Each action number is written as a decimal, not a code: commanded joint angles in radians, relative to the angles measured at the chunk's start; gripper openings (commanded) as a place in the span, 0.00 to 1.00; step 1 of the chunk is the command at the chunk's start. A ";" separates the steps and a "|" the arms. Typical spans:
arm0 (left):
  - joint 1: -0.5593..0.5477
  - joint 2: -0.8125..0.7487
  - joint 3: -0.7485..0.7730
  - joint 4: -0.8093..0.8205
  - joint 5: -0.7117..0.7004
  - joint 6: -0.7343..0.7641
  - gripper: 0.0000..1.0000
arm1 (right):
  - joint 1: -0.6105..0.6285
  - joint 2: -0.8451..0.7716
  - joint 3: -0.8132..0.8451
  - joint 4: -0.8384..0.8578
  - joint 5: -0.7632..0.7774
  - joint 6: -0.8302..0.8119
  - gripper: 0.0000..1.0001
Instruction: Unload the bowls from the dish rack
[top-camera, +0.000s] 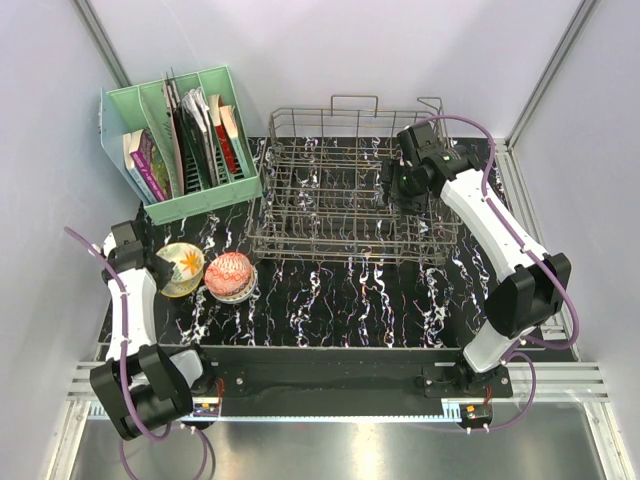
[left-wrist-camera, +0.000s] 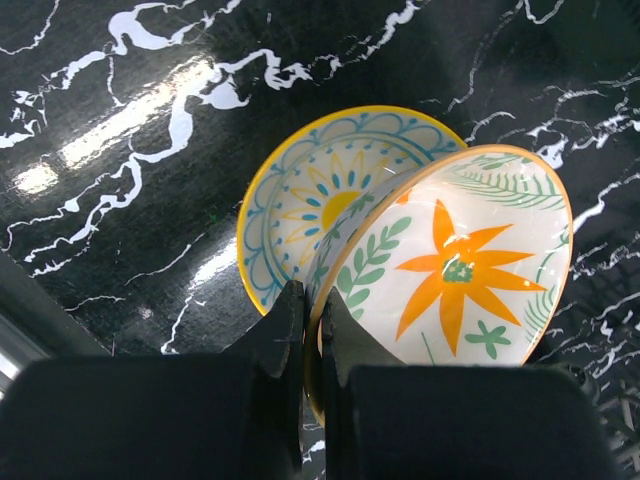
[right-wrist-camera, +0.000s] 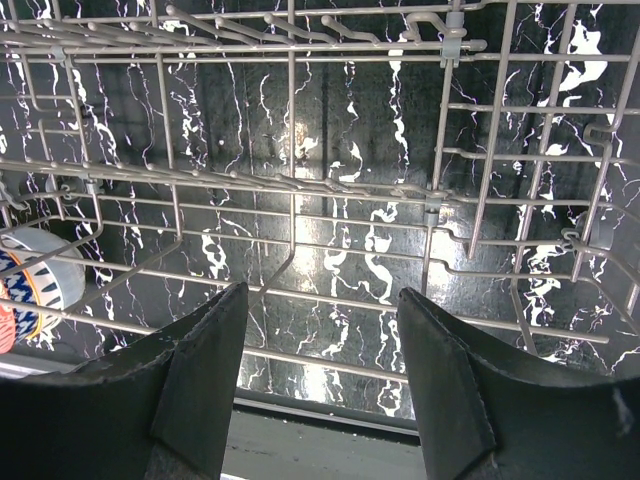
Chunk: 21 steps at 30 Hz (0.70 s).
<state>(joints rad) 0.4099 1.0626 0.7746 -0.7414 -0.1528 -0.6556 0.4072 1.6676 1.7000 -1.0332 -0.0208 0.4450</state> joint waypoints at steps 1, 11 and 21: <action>0.029 0.010 -0.017 0.111 0.018 -0.018 0.00 | -0.005 -0.048 -0.005 0.035 -0.024 -0.011 0.69; 0.067 0.040 -0.121 0.195 0.110 -0.058 0.00 | -0.007 -0.039 0.010 0.036 -0.028 -0.009 0.69; 0.073 0.008 -0.179 0.255 0.130 -0.078 0.04 | -0.007 -0.037 0.013 0.036 -0.036 -0.012 0.69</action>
<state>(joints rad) 0.4793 1.0878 0.6086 -0.5419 -0.0448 -0.7200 0.4057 1.6672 1.6993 -1.0172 -0.0467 0.4450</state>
